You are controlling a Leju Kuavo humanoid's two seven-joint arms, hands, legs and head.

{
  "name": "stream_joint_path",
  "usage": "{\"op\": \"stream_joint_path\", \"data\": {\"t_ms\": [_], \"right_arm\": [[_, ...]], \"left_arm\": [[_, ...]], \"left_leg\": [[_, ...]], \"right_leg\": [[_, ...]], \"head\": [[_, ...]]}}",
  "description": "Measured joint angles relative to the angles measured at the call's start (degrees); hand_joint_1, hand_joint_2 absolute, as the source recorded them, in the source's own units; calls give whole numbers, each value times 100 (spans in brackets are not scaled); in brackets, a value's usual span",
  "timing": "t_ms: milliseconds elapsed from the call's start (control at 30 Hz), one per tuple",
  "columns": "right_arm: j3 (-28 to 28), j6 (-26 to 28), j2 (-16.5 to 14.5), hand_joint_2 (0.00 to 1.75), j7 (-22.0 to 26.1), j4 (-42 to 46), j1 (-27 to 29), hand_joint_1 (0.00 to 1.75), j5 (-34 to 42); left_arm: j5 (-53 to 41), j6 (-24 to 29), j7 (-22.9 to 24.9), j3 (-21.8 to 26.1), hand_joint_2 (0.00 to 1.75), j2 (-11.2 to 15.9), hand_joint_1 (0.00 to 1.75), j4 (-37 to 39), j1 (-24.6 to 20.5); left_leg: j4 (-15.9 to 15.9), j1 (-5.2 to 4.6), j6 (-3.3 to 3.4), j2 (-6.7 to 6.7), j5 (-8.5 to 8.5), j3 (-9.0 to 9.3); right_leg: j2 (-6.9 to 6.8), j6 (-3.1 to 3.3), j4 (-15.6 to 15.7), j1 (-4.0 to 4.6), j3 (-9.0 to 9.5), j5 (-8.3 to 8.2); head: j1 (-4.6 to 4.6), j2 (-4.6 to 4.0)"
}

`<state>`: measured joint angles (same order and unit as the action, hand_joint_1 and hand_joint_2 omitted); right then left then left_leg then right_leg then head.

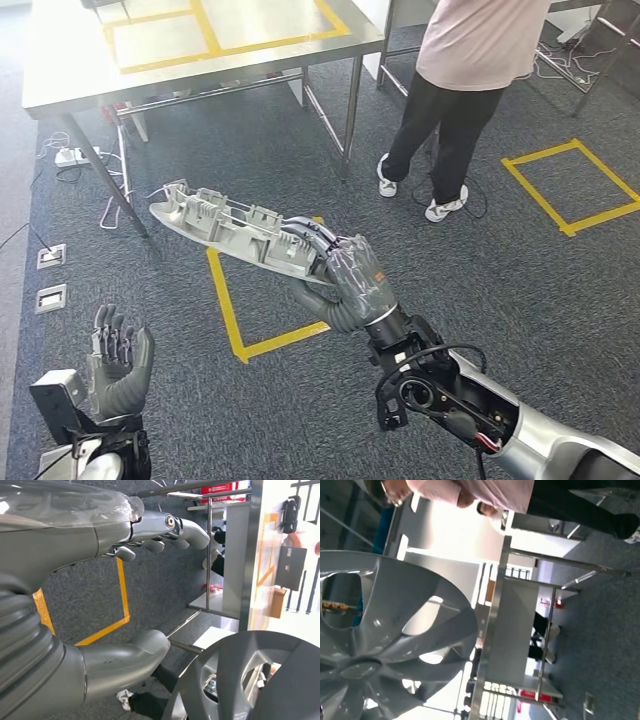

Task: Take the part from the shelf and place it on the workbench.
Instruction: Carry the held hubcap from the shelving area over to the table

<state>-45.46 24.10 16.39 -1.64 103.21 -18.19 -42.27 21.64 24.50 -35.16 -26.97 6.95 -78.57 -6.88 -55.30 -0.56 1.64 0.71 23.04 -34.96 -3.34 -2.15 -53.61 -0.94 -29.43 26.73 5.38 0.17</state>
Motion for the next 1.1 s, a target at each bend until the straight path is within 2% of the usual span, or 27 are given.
{"op": "stream_joint_path", "data": {"t_ms": [600, 700, 767, 800, 833, 900, 933, 967, 1000, 1067, 1100], "right_arm": [[0, 208, 0, 175, -20, -9, 2, 175, 139], [-4, 208, 0, 175, 2, -9, 2, 175, 146], [-5, 207, 0, 175, 3, -5, 7, 175, 146], [-6, 206, 0, 175, 3, -3, 12, 175, 148], [-6, 205, 0, 175, 10, -1, 17, 175, 149], [-8, 201, 0, 175, 35, -5, 35, 175, 153], [-9, 197, 0, 175, 51, -11, 50, 175, 158], [-10, 193, -1, 175, 66, -17, 66, 175, 168], [-12, 188, -1, 175, 83, -22, 77, 175, 180], [-15, 178, -1, 175, 113, -33, 89, 175, 205], [-17, 175, -1, 175, 124, -42, 87, 175, 214]], "left_arm": [[-79, 49, 173, 0, 175, 2, 0, -3, -95], [-115, 52, 171, 0, 175, 13, 0, -8, -99], [-125, 52, 169, 0, 175, 22, 0, -31, -92], [-130, 56, 172, 0, 175, 27, 0, -44, -93], [-135, 66, 181, 0, 175, 31, 0, -56, -95], [-142, 97, 200, 0, 175, 35, 0, -64, -96], [-142, 119, 207, 0, 175, 35, 0, -67, -84], [-142, 139, 208, 0, 175, 36, 0, -73, -66], [-142, 160, 209, 0, 175, 38, 0, -82, -50], [-142, 198, 209, 0, 175, 43, 0, -105, -23], [-142, 212, 210, 0, 175, 46, 0, -118, -18]], "left_leg": [[-1, 16, -3, 2, 2, -2], [-4, -17, 31, -9, 40, -11], [92, 25, 65, -31, 54, 72], [144, 49, 84, -41, 61, 142], [187, 71, 103, -50, 75, 219], [202, 69, 120, -58, 144, 332], [202, 68, 115, -72, 185, 385], [201, 69, 101, -90, 235, 449], [200, 71, 82, -115, 290, 524], [197, 81, 24, -165, 426, 694], [183, 77, -15, -187, 491, 745]], "right_leg": [[0, 4, 4, 19, 2, 2], [-24, -44, 46, -7, 62, 7], [-10, -81, 16, -7, 53, 62], [49, -86, -145, -9, -18, 132], [126, -89, -439, -13, -167, 236], [265, -89, -1309, -26, -651, 480], [290, -96, -1655, -29, -891, 527], [300, -104, -1802, -39, -1048, 464], [303, -110, -1699, -56, -1081, 279], [309, -133, -962, -110, -858, -272], [318, -142, -596, -116, -691, -433]], "head": [[-2, 0], [-24, 0], [-39, -1], [-39, -1], [-25, -1], [4, -1], [17, -1], [19, 0], [23, 0], [28, 0], [21, -1]]}}
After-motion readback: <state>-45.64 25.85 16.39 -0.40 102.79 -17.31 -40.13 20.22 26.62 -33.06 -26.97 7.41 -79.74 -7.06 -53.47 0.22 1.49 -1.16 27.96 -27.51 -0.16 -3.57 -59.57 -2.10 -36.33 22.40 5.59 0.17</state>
